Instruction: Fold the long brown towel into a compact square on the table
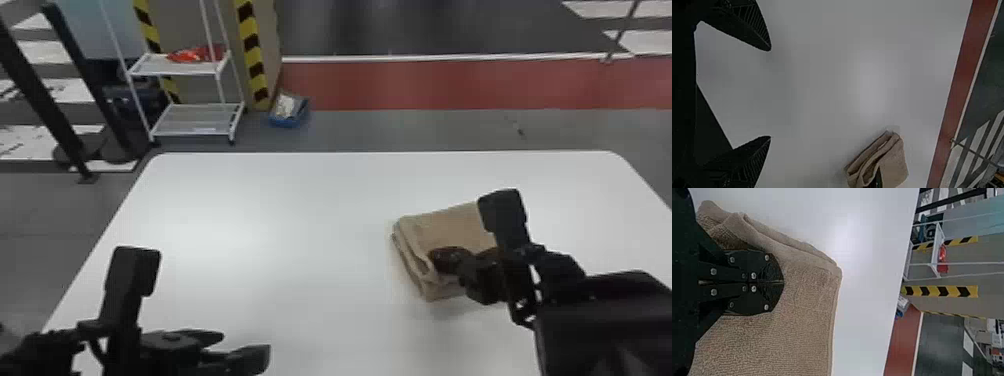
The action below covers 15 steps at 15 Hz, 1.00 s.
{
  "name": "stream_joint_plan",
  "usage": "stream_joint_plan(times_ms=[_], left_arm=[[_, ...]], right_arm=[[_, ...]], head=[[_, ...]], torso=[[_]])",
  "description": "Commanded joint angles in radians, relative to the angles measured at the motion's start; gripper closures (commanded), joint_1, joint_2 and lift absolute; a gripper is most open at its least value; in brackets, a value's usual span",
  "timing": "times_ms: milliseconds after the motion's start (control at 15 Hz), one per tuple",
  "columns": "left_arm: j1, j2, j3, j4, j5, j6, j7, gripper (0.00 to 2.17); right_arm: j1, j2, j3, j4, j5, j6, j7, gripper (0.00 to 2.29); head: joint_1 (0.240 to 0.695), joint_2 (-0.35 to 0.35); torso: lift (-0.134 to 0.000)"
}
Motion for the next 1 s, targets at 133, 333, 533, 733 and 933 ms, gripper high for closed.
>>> stream_joint_plan(times_ms=[133,333,533,733,933], left_arm=[[-0.02,0.0,0.011,-0.002,0.002,0.007,0.0,0.09],[-0.043,-0.003,0.023,0.004,0.005,0.007,0.0,0.09],[-0.092,-0.012,0.02,0.056,0.06,0.007,0.006,0.07],[-0.222,-0.02,-0.037,0.168,0.058,-0.049,-0.064,0.82],[-0.357,-0.043,-0.123,0.383,0.057,-0.267,-0.077,2.15]], right_arm=[[0.059,0.001,0.076,-0.056,0.005,0.007,0.03,2.11],[0.114,0.001,0.123,-0.129,0.012,0.016,0.076,2.1],[0.163,0.001,0.136,-0.198,0.021,0.025,0.153,2.1],[0.223,0.001,0.1,-0.333,0.018,0.056,0.176,2.1],[0.292,0.001,0.041,-0.458,0.066,0.117,0.294,2.1]], head=[[0.695,0.097],[0.695,0.157],[0.695,0.203],[0.695,0.209],[0.695,0.146]], torso=[[-0.124],[-0.124],[-0.124],[-0.124],[-0.124]])
